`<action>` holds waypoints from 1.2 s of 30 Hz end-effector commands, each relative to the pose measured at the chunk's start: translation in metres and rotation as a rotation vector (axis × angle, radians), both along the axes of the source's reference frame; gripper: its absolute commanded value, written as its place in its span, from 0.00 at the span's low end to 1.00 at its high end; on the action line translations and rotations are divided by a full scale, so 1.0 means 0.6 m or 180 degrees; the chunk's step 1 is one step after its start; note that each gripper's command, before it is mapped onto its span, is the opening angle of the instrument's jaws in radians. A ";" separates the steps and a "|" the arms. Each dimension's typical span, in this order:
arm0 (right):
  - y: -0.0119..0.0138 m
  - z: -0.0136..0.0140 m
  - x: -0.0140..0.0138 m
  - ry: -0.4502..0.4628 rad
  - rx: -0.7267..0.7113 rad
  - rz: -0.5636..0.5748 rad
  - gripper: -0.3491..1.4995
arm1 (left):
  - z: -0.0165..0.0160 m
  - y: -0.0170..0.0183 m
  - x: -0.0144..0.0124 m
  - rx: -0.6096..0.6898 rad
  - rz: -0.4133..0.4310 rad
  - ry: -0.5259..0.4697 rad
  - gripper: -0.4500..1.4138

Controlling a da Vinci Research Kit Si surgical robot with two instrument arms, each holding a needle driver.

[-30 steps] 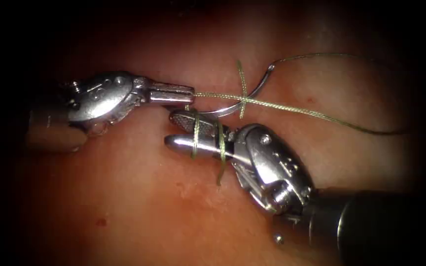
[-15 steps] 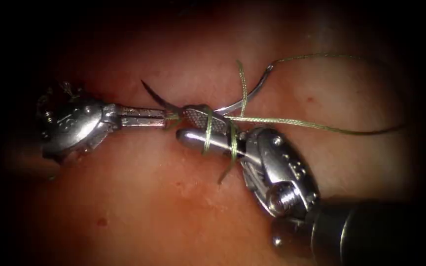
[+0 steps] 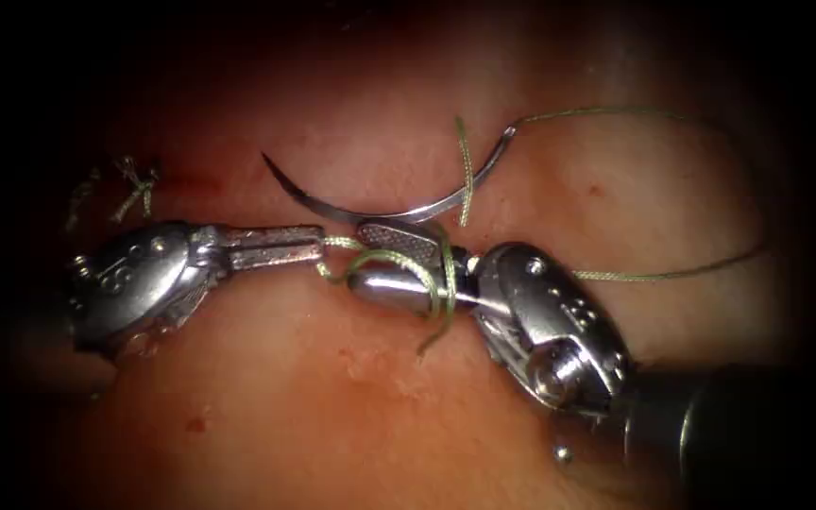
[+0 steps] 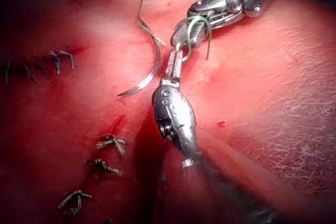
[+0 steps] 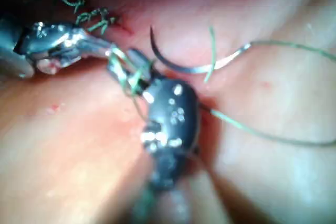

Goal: Wound Closure

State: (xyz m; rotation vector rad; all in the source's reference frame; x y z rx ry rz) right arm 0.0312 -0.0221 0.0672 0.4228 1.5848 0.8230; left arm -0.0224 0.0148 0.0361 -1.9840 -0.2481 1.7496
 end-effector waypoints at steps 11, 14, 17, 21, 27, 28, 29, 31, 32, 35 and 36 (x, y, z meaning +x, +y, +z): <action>-0.0002 0.0012 0.0004 -0.0134 -0.0016 -0.0028 0.38 | -0.0010 -0.0023 -0.0005 -0.0009 0.0001 -0.0043 0.00; -0.0001 0.0011 0.0004 -0.0141 -0.0013 -0.0033 0.38 | -0.0002 -0.0016 0.0009 -0.0006 0.0003 -0.0042 0.00; -0.0001 0.0007 0.0000 -0.0129 -0.0007 -0.0032 0.38 | 0.0017 -0.0007 0.0029 -0.0042 -0.0051 0.0017 0.00; 0.0005 -0.0011 -0.0015 -0.0102 -0.0056 -0.0037 0.38 | 0.0065 0.0029 0.0063 -0.0057 -0.0100 0.0128 0.00; -0.0009 -0.0028 -0.0029 -0.0036 -0.0139 -0.0121 0.37 | 0.0102 0.0078 0.0079 -0.0058 -0.0152 0.0220 0.00; -0.0020 -0.0030 -0.0028 -0.0005 -0.0155 -0.0152 0.35 | 0.0107 0.0099 0.0080 -0.0046 -0.0178 0.0238 0.00; -0.0025 -0.0031 -0.0023 0.0011 -0.0166 -0.0191 0.35 | 0.0105 0.0123 0.0078 -0.0019 -0.0210 0.0257 0.00; -0.0029 -0.0032 -0.0017 0.0013 -0.0173 -0.0242 0.35 | 0.0086 0.0150 0.0075 0.0032 -0.0233 0.0240 0.00; -0.0029 -0.0032 -0.0017 0.0007 -0.0172 -0.0250 0.35 | 0.0077 0.0158 0.0075 0.0051 -0.0247 0.0224 0.00; -0.0030 -0.0031 -0.0018 -0.0015 -0.0172 -0.0269 0.35 | 0.0027 0.0203 0.0085 0.0041 -0.0303 0.0178 0.00; -0.0030 -0.0031 -0.0018 -0.0015 -0.0172 -0.0269 0.35 | 0.0027 0.0203 0.0085 0.0041 -0.0303 0.0178 0.00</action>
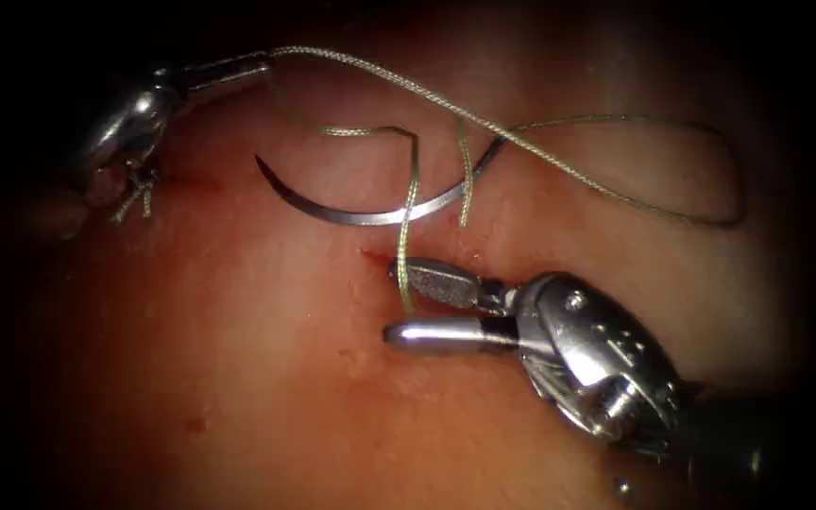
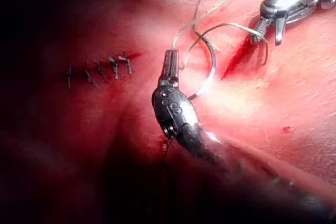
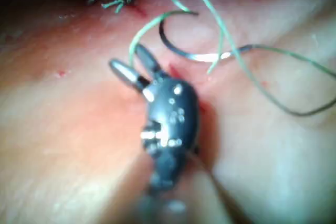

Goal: Wound Closure

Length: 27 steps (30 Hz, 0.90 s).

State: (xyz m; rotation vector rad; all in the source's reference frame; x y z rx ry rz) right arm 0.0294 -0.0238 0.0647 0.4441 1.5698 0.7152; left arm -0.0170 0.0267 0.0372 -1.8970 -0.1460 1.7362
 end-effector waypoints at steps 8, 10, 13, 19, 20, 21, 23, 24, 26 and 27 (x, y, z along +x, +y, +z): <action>-0.0012 0.0016 0.0015 -0.0042 -0.0014 -0.0094 0.38 | -0.0074 0.0070 0.0085 -0.0121 -0.0126 0.0009 0.00; -0.0013 0.0018 0.0014 -0.0049 -0.0016 -0.0102 0.40 | -0.0082 0.0070 0.0118 -0.0115 -0.0167 0.0040 0.00; -0.0014 0.0018 0.0014 -0.0043 -0.0017 -0.0110 0.40 | -0.0090 0.0064 0.0160 -0.0108 -0.0221 0.0088 0.00; -0.0018 0.0021 0.0020 -0.0043 -0.0027 -0.0146 0.46 | -0.0105 0.0017 0.0268 -0.0105 -0.0349 0.0274 0.00; -0.0018 0.0021 0.0021 -0.0050 -0.0027 -0.0153 0.46 | -0.0106 0.0006 0.0283 -0.0132 -0.0366 0.0310 0.00; -0.0018 0.0021 0.0021 -0.0050 -0.0028 -0.0154 0.47 | -0.0105 -0.0004 0.0295 -0.0121 -0.0387 0.0329 0.00; -0.0020 0.0022 0.0021 -0.0053 -0.0032 -0.0183 0.49 | -0.0100 -0.0040 0.0326 -0.0058 -0.0441 0.0346 0.00; -0.0021 0.0023 0.0021 -0.0060 -0.0031 -0.0190 0.50 | -0.0098 -0.0051 0.0335 -0.0052 -0.0462 0.0360 0.00; -0.0023 0.0023 0.0022 -0.0063 -0.0035 -0.0221 0.50 | -0.0092 -0.0077 0.0357 -0.0015 -0.0496 0.0363 0.00; -0.0026 0.0023 0.0023 -0.0068 -0.0037 -0.0231 0.51 | -0.0088 -0.0101 0.0379 0.0030 -0.0550 0.0369 0.00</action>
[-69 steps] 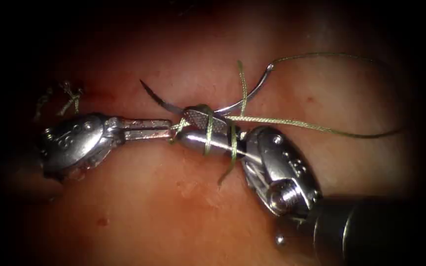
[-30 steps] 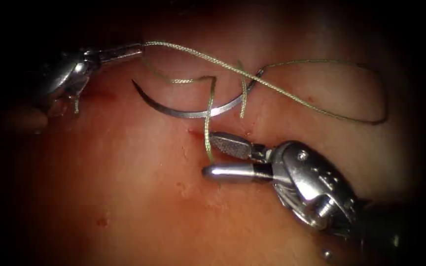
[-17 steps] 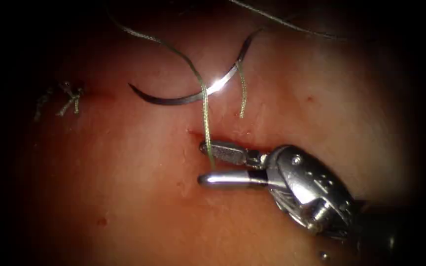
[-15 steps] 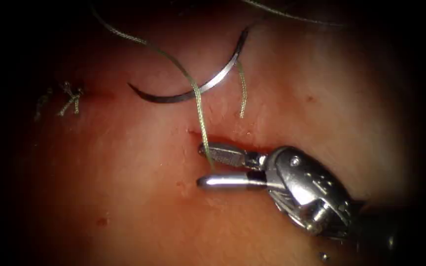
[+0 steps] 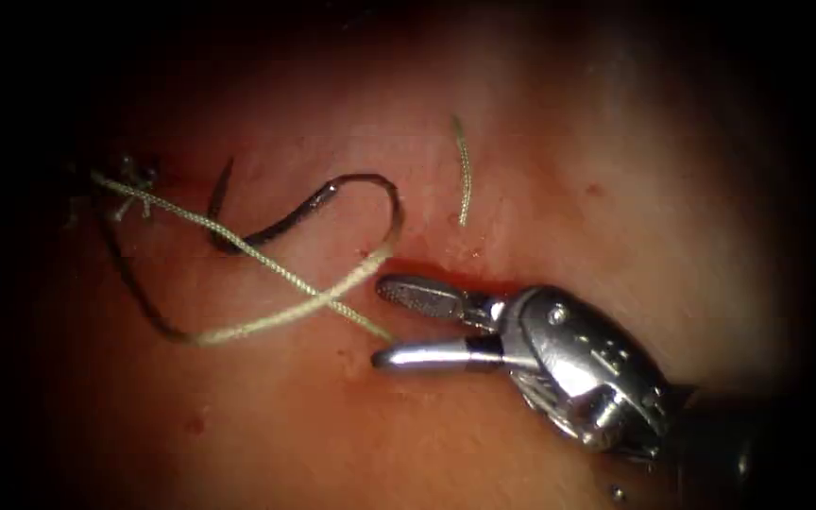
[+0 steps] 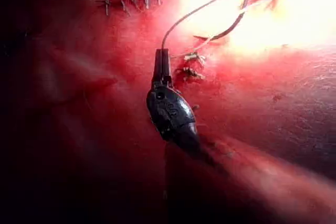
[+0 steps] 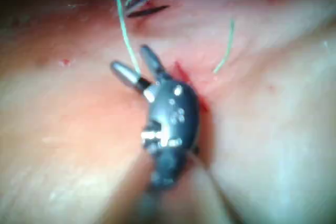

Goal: Wound Closure

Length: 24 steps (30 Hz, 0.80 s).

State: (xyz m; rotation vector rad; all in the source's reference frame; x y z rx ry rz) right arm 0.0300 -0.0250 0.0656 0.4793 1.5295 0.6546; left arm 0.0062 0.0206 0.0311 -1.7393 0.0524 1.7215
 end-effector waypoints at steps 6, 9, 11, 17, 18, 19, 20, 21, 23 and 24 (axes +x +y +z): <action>0.0001 0.0005 0.0015 0.0001 -0.0009 -0.0035 0.56 | 0.0022 -0.0082 0.0048 0.0287 -0.0125 0.0023 0.00; -0.0001 0.0004 0.0013 -0.0026 -0.0006 -0.0062 0.57 | 0.0022 -0.0110 0.0048 0.0567 -0.0098 0.0061 0.37; -0.0002 0.0003 0.0012 -0.0063 -0.0001 -0.0091 0.58 | 0.0015 -0.0120 0.0050 0.0846 -0.0090 0.0047 0.59; -0.0004 0.0003 0.0006 -0.0097 0.0002 -0.0127 0.59 | -0.0067 -0.0091 0.0075 0.1199 -0.0070 0.0094 0.84; -0.0005 0.0003 0.0006 -0.0104 0.0002 -0.0134 0.59 | -0.0079 -0.0087 0.0075 0.1220 -0.0016 0.0086 0.85; -0.0006 0.0003 0.0006 -0.0103 0.0001 -0.0135 0.59 | -0.0101 -0.0081 0.0074 0.1256 0.0100 0.0051 0.86; -0.0006 0.0003 0.0006 -0.0103 0.0001 -0.0136 0.59 | -0.0115 -0.0075 0.0073 0.1282 0.0172 0.0030 0.86; -0.0006 0.0003 0.0006 -0.0097 0.0000 -0.0144 0.59 | -0.0125 -0.0070 0.0071 0.1296 0.0223 -0.0001 0.86; -0.0006 0.0003 0.0005 -0.0098 0.0000 -0.0160 0.59 | -0.0156 -0.0046 0.0059 0.1350 0.0424 -0.0128 0.86; -0.0006 0.0003 0.0005 -0.0097 0.0000 -0.0161 0.59 | -0.0166 -0.0034 0.0048 0.1373 0.0462 -0.0157 0.86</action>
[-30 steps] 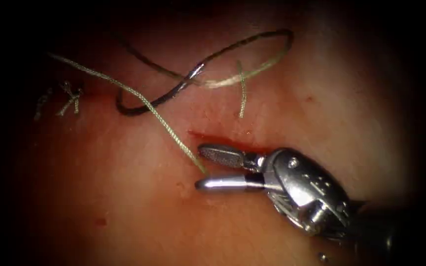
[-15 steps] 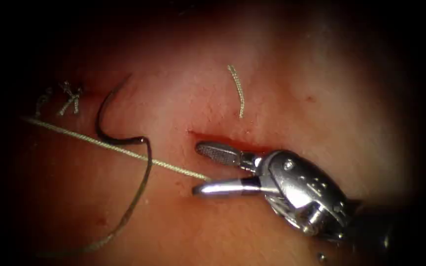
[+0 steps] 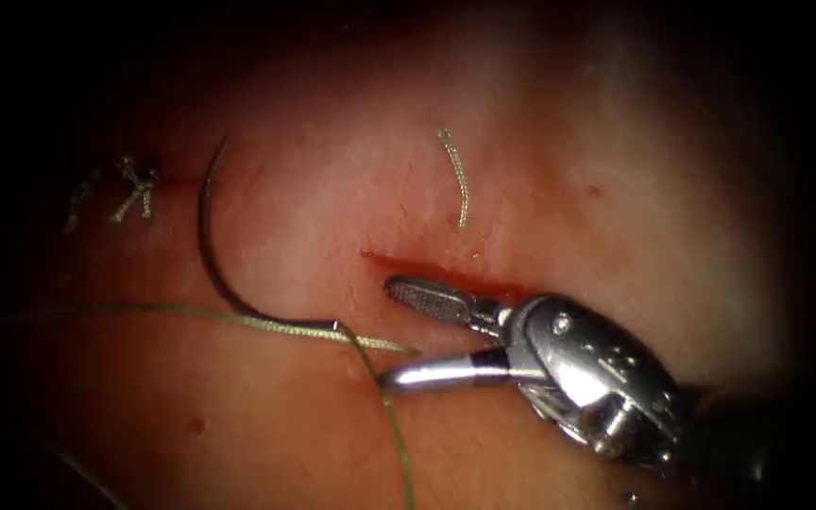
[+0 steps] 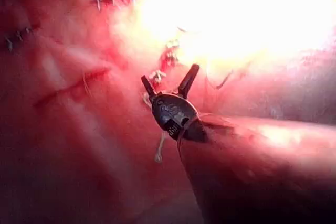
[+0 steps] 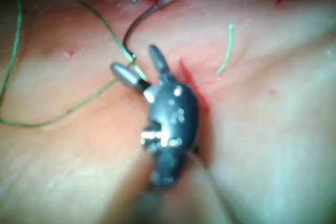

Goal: Wound Closure

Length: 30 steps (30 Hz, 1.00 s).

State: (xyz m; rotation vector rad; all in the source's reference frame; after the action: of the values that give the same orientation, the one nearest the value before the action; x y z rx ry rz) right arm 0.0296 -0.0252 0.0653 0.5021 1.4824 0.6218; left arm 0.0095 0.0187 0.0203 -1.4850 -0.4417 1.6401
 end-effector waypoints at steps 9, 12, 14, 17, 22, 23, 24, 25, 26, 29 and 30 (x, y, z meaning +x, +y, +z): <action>0.0007 0.0009 -0.0033 -0.0366 -0.0053 -0.0095 0.58 | 0.0080 0.0012 -0.0291 -0.0167 0.0926 0.0524 0.77; 0.0021 -0.0001 -0.0060 -0.0433 -0.0079 -0.0070 0.57 | 0.0142 -0.0006 -0.0384 -0.0197 0.1149 0.0613 0.77; 0.0028 -0.0008 -0.0072 -0.0455 -0.0119 -0.0046 0.57 | 0.0164 -0.0012 -0.0413 -0.0206 0.1243 0.0651 0.77; 0.0033 -0.0014 -0.0084 -0.0503 -0.0160 -0.0038 0.56 | 0.0195 -0.0017 -0.0465 -0.0239 0.1336 0.0675 0.73; 0.0033 -0.0012 -0.0084 -0.0534 -0.0162 -0.0060 0.56 | 0.0217 -0.0025 -0.0544 -0.0297 0.1491 0.0696 0.68; 0.0033 -0.0012 -0.0084 -0.0534 -0.0162 -0.0060 0.56 | 0.0221 -0.0029 -0.0553 -0.0314 0.1536 0.0709 0.67; 0.0033 -0.0012 -0.0084 -0.0534 -0.0162 -0.0060 0.56 | 0.0221 -0.0029 -0.0553 -0.0314 0.1536 0.0709 0.67; 0.0033 -0.0012 -0.0084 -0.0534 -0.0162 -0.0060 0.55 | 0.0231 -0.0041 -0.0571 -0.0361 0.1689 0.0746 0.66; 0.0033 -0.0012 -0.0084 -0.0534 -0.0162 -0.0060 0.55 | 0.0235 -0.0046 -0.0576 -0.0360 0.1747 0.0769 0.65; 0.0032 -0.0012 -0.0083 -0.0535 -0.0162 -0.0060 0.55 | 0.0247 -0.0059 -0.0584 -0.0399 0.1890 0.0790 0.61; 0.0032 -0.0012 -0.0083 -0.0535 -0.0163 -0.0060 0.55 | 0.0249 -0.0062 -0.0585 -0.0424 0.1927 0.0790 0.59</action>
State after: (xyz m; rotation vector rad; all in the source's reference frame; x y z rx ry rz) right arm 0.0238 -0.0231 0.0640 0.4122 1.3276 0.5969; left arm -0.0251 0.0147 0.0347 -1.2795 -0.7052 2.3437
